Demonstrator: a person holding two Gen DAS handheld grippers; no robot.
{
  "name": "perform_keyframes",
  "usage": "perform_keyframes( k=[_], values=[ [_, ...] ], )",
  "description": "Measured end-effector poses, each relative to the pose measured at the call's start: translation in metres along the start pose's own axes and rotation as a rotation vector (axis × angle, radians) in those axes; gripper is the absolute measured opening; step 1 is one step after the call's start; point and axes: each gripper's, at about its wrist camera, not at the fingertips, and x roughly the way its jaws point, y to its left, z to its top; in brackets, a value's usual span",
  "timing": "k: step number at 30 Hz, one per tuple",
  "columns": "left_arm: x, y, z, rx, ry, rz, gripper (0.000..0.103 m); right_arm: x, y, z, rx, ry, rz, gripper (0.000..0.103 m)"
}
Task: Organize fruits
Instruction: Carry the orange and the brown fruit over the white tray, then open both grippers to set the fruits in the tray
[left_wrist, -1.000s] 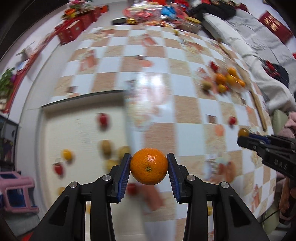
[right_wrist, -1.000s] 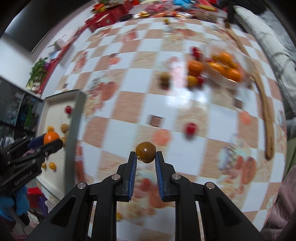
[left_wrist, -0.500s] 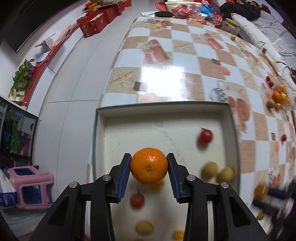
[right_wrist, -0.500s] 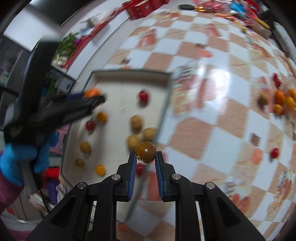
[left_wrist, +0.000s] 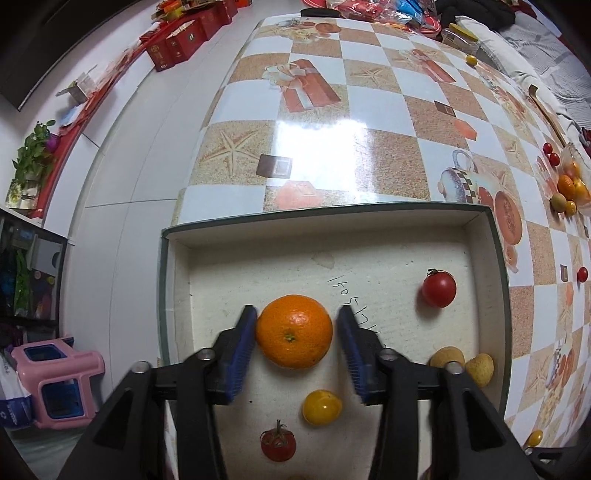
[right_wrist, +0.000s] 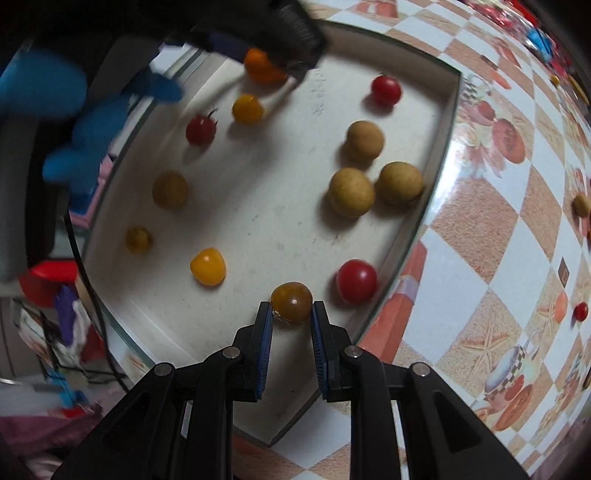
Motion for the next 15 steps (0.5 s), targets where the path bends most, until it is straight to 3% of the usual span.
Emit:
perform_keyframes(
  k=[1,3,6,10,14,15],
  values=[
    [0.000,-0.001,0.000,0.005,-0.002,0.001,0.065,0.001,0.002,-0.001,-0.016,0.002,-0.013,0.024],
    [-0.002,-0.003,0.000,0.021,-0.021,0.020,0.068,0.003,0.008,-0.003,-0.050,0.003,-0.035,0.027],
    [-0.002,-0.005,0.000,0.033,-0.017,0.015,0.068,0.003,0.015,-0.005,-0.090,0.006,-0.034,0.042],
    [-0.007,-0.006,-0.001,0.029,-0.020,0.020,0.068,-0.001,0.039,-0.013,-0.142,-0.019,-0.031,0.070],
    [-0.013,-0.006,-0.003,0.020,-0.015,0.011,0.068,-0.015,0.046,-0.019,-0.149,-0.051,-0.023,0.081],
    [-0.016,-0.006,-0.004,0.015,-0.022,0.010,0.078,-0.018,0.046,-0.020,-0.145,-0.056,-0.024,0.082]
  ],
)
